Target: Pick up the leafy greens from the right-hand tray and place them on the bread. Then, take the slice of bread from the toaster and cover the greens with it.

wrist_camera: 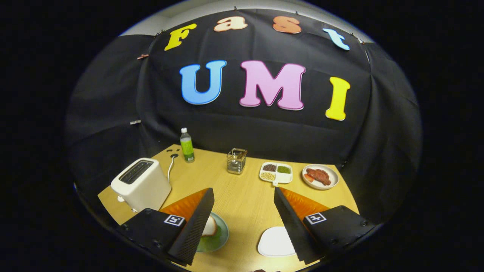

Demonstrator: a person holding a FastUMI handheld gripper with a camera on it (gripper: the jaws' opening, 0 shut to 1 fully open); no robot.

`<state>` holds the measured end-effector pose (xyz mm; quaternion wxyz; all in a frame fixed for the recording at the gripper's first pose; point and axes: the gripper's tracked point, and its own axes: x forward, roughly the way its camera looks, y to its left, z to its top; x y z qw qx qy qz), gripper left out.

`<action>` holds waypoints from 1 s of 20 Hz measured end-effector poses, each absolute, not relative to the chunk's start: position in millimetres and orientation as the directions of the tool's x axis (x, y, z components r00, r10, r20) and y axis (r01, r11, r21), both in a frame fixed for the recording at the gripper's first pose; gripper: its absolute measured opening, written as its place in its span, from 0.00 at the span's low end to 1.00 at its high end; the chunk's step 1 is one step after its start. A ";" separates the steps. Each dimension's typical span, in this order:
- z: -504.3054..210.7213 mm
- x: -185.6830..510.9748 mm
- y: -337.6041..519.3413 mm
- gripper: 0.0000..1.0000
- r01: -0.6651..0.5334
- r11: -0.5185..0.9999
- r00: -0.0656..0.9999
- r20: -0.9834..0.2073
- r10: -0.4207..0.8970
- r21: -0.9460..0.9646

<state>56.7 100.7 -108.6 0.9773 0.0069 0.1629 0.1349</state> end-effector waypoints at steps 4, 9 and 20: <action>-63.2 40.4 67.1 0.99 -0.229 0.972 0.950 -0.204 0.235 0.050; -30.0 13.9 24.8 0.99 -0.191 0.981 0.973 -0.129 0.194 0.036; -23.2 5.9 -8.9 0.99 -0.163 0.985 0.977 -0.129 0.170 0.062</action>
